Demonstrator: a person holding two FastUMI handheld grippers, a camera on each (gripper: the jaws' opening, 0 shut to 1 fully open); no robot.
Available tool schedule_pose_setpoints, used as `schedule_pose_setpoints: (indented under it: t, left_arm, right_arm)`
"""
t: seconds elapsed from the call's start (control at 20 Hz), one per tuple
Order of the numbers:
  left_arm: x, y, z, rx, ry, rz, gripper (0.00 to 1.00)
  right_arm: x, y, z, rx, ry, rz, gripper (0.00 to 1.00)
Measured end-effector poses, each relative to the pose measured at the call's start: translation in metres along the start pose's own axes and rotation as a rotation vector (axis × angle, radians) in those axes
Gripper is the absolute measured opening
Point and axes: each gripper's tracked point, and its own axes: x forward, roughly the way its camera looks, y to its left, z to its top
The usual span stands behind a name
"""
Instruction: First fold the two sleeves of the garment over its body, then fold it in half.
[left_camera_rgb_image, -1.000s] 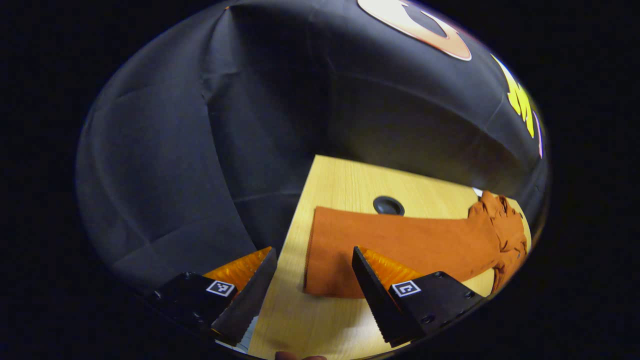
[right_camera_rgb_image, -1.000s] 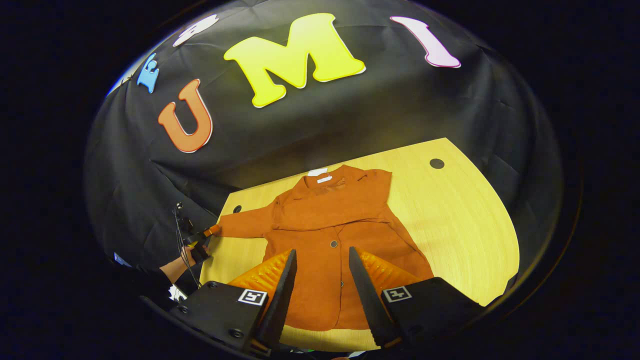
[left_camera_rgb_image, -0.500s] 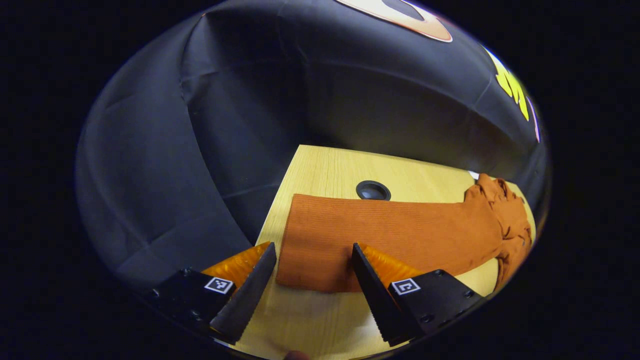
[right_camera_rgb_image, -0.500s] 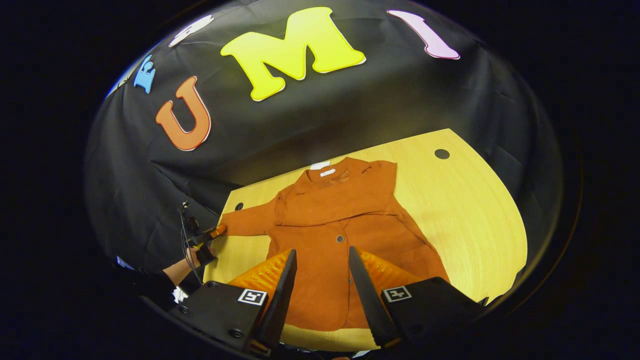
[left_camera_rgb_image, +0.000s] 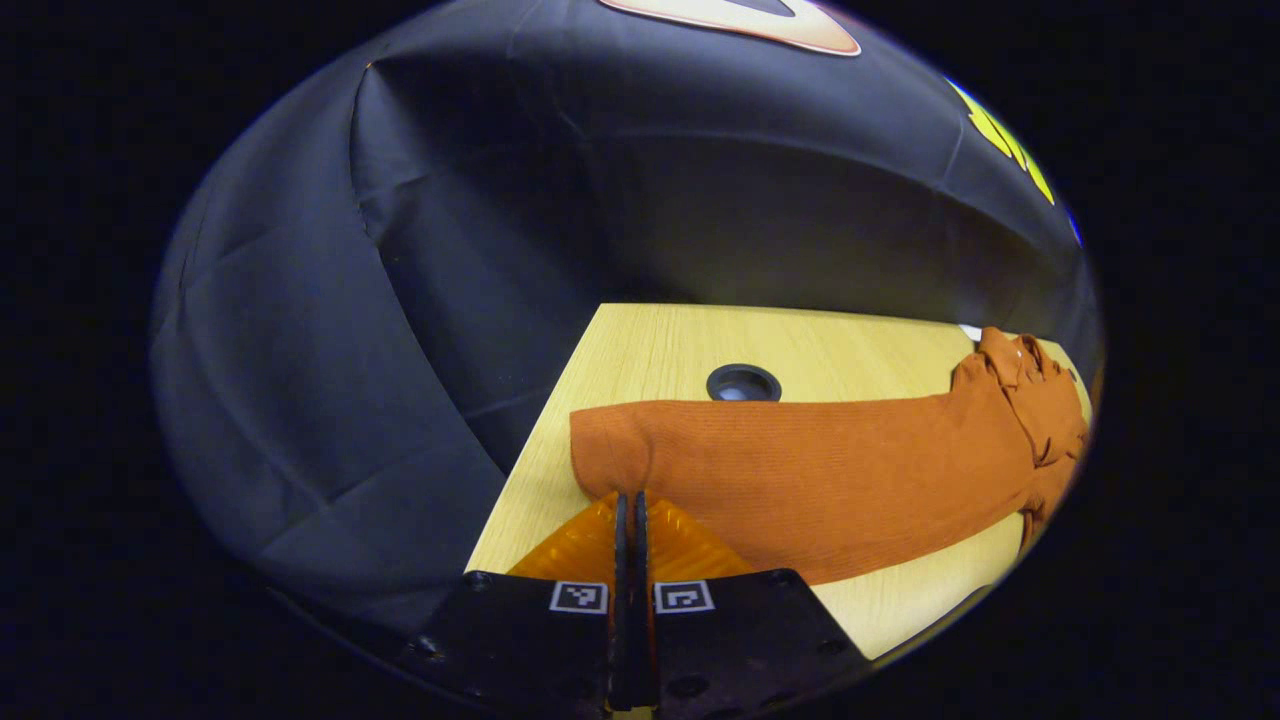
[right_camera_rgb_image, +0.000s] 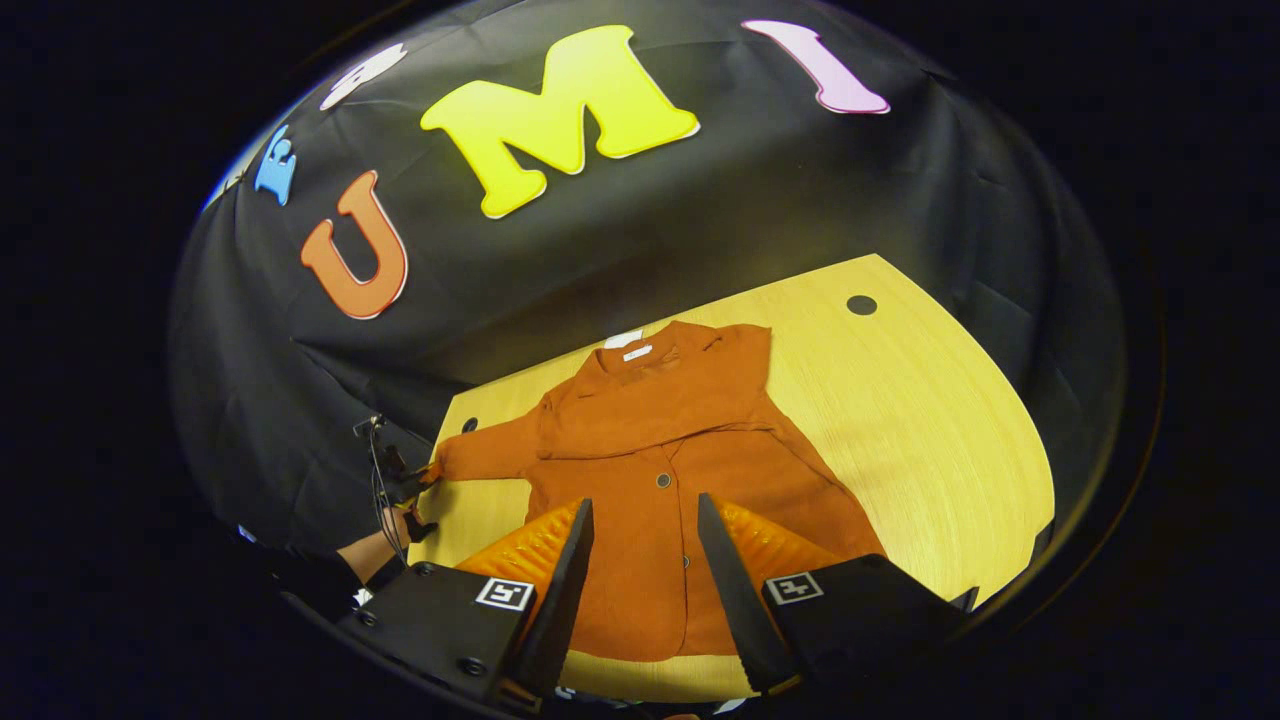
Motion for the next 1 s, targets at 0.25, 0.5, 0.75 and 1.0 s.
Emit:
schedule_pose_setpoints:
  t: [0.25,0.5,0.75,1.0]
  left_arm:
    - [-0.027,-0.012,0.045,-0.022,-0.083,-0.038,0.03]
    - [-0.068,-0.052,0.102,-0.017,-0.18,-0.102,0.02]
    - [-0.124,-0.132,0.16,0.001,-0.26,-0.173,0.02]
    - [-0.182,-0.235,0.206,0.016,-0.316,-0.247,0.02]
  right_arm:
    - [-0.007,-0.001,0.001,0.002,-0.02,0.033,0.69]
    - [-0.013,0.003,-0.003,-0.015,-0.034,0.106,0.69]
    - [-0.037,-0.015,0.005,-0.03,-0.077,0.178,0.69]
    - [-0.075,-0.052,0.033,-0.051,-0.153,0.232,0.69]
